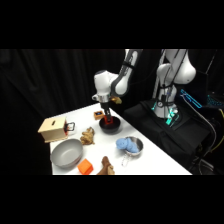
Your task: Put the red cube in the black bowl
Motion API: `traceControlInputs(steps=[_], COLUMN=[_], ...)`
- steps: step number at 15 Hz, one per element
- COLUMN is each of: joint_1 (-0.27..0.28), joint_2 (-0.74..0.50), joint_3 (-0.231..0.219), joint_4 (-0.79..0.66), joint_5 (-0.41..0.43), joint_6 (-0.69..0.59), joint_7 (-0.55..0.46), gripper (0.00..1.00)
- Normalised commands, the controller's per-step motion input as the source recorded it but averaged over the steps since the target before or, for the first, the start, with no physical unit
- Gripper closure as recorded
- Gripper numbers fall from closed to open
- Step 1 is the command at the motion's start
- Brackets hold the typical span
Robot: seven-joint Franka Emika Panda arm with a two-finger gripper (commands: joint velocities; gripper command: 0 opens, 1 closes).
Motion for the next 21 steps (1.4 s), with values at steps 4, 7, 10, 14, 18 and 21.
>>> traceControlInputs(steps=[4, 7, 10, 14, 18, 21], joint_1=[-0.06, -0.027, 0.002, 0.038, 0.059, 0.06], joint_2=[-0.02, -0.1, -0.19, -0.28, -0.33, -0.3], joint_3=[0.067, 0.033, 0.004, -0.025, -0.028, -0.007], joint_4=[0.01, 0.02, 0.04, 0.05, 0.07, 0.09], joint_5=[0.078, 0.001, -0.062, -0.135, -0.16, -0.137], joint_6=[0.07, -0.03, -0.17, -0.29, -0.37, -0.35], joint_7=[-0.13, -0.08, -0.02, 0.04, 0.08, 0.09], gripper=[0.0, 0.0, 0.0, 0.0, 0.0, 0.0])
